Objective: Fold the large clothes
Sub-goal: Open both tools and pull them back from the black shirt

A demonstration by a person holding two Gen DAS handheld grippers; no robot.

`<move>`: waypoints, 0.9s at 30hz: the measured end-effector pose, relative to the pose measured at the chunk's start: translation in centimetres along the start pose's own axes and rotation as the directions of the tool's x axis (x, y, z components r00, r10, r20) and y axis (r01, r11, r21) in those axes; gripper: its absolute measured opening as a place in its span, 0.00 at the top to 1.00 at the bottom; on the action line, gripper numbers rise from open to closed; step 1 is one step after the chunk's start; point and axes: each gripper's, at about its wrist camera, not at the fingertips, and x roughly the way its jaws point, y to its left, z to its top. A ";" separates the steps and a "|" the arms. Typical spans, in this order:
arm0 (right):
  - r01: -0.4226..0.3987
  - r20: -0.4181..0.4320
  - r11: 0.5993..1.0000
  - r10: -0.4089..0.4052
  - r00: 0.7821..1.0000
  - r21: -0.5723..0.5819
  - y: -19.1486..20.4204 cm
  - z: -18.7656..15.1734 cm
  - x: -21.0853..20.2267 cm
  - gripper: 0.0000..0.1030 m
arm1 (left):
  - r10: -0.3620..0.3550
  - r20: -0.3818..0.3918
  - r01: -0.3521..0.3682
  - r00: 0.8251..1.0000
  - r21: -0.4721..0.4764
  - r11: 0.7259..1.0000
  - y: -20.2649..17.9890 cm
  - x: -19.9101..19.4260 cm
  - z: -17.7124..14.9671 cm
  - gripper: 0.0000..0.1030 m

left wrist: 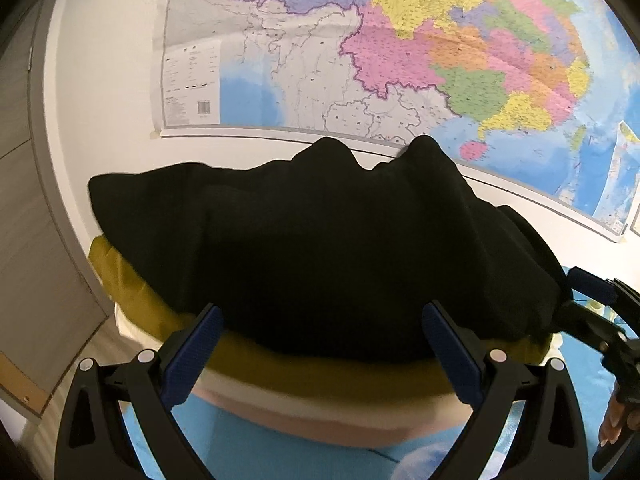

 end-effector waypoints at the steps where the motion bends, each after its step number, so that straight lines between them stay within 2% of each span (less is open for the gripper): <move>1: 0.001 0.002 1.000 -0.001 1.000 0.000 0.1 -0.2 -0.2 0.19 | 0.009 0.002 -0.009 1.000 -0.002 1.000 -0.2 -0.3 -0.4 0.07; 13: 0.009 0.007 1.000 -0.009 1.000 -0.027 2.8 -4.0 -3.0 0.06 | 0.068 0.000 -0.068 0.998 -0.018 0.998 -1.0 -4.0 -4.4 0.07; 19: 0.018 0.025 0.998 -0.016 1.000 -0.052 4.5 -5.3 -4.6 0.06 | 0.079 -0.015 -0.080 0.997 -0.052 0.995 -1.3 -5.5 -6.5 0.07; 27: 0.009 0.004 0.999 -0.009 1.000 -0.047 5.5 -7.7 -5.6 0.06 | 0.093 -0.011 -0.094 0.996 -0.037 0.995 -1.7 -7.3 -7.9 0.07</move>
